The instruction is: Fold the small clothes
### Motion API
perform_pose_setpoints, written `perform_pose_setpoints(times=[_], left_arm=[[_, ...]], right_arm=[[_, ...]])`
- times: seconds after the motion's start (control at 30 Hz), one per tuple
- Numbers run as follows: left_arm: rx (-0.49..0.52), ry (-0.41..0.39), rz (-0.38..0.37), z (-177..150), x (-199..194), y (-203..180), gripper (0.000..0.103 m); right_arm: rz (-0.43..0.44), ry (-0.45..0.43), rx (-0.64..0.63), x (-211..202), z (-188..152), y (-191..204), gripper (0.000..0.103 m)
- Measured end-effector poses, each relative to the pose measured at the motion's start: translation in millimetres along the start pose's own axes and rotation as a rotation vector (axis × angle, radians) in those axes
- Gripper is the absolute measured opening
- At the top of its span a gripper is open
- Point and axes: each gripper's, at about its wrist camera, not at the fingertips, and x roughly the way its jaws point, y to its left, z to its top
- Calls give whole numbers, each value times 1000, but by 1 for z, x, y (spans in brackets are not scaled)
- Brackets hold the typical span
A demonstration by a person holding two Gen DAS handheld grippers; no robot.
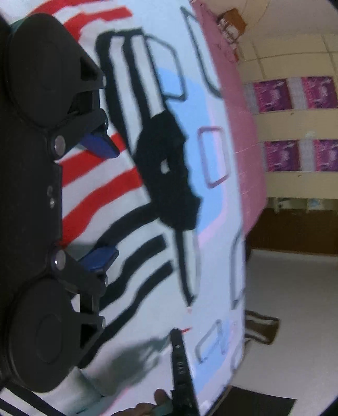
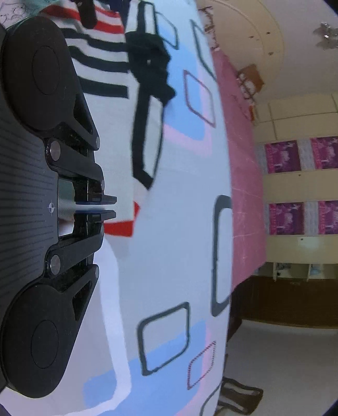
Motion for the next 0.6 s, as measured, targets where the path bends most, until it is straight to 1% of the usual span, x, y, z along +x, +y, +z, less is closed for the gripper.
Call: perform_pose_setpoints(times=[0.03, 0.07, 0.1, 0.17, 0.33, 0.4, 0.43, 0.53, 0.6], left_arm=[[1, 12, 3, -1, 4, -1, 76], [0, 7, 2, -3, 3, -1, 77], [-2, 9, -1, -3, 3, 0, 77], [-3, 13, -7, -4, 3, 2, 77], [2, 17, 2, -5, -4, 3, 77], [-1, 19, 1, -8, -9, 5, 77], [3, 26, 3, -10, -10, 5, 77], [-1, 34, 10, -16, -17, 8, 77], [-11, 20, 8, -19, -27, 11, 77]], right_arm=[[-1, 6, 4, 3, -2, 1, 1], [-4, 6, 2, 5, -3, 1, 2], [-3, 4, -2, 5, -4, 2, 4], [-10, 7, -10, 5, -3, 3, 5], [-15, 28, -27, -5, -6, 9, 6], [-13, 34, -33, -12, -10, 12, 15], [-11, 42, -30, -17, -14, 13, 24], [-22, 63, -38, -29, -30, 17, 25], [-22, 39, -35, -51, -41, 20, 25]])
